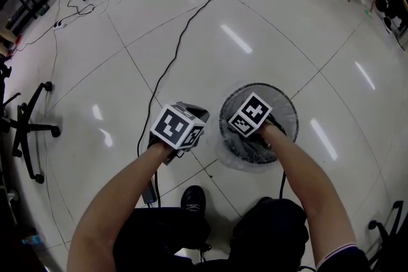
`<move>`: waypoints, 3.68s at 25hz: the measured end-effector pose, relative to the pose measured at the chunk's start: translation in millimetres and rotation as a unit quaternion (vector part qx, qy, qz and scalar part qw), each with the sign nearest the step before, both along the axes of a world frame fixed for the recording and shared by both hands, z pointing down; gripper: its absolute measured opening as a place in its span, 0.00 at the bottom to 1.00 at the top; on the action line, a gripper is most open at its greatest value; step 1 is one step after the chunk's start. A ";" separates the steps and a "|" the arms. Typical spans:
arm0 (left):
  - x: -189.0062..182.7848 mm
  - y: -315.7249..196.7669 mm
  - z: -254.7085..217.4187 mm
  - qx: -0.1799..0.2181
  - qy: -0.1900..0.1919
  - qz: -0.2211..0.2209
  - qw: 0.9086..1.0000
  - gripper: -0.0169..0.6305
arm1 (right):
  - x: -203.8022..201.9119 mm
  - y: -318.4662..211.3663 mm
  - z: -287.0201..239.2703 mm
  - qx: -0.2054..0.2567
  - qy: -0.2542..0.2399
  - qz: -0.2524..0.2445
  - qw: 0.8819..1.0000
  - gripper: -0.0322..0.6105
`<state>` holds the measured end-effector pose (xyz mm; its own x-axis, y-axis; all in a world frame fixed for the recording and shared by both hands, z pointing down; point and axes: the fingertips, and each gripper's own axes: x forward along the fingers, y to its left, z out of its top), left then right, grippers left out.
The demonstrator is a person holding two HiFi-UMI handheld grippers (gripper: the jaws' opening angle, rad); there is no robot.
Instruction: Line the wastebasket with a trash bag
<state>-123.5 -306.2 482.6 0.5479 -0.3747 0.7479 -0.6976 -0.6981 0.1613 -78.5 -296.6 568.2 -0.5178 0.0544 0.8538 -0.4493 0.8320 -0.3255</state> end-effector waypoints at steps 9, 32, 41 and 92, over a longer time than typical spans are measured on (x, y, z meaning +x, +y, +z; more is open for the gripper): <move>5.9 -1.7 -2.8 0.003 0.003 0.004 1.000 0.05 | 24.7 8.3 7.4 -0.011 0.015 0.010 1.000 0.07; 10.2 -3.1 -17.7 0.017 0.004 0.007 1.000 0.05 | 39.5 9.6 -23.2 0.003 0.022 0.019 1.000 0.20; 3.8 -6.0 -32.3 0.034 0.004 -0.002 0.999 0.05 | 33.2 -0.4 -66.3 0.046 -0.016 0.039 0.998 0.20; 72.8 166.4 -244.6 0.252 0.209 0.053 0.944 0.05 | 80.2 164.0 -337.9 0.409 -0.222 0.261 0.846 0.05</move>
<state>-50.6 -139.8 237.9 0.8099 -0.5512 0.2006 -0.5683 -0.8220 0.0355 1.6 -132.6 230.3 -0.5682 -0.7957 0.2100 -0.8096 0.5862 0.0305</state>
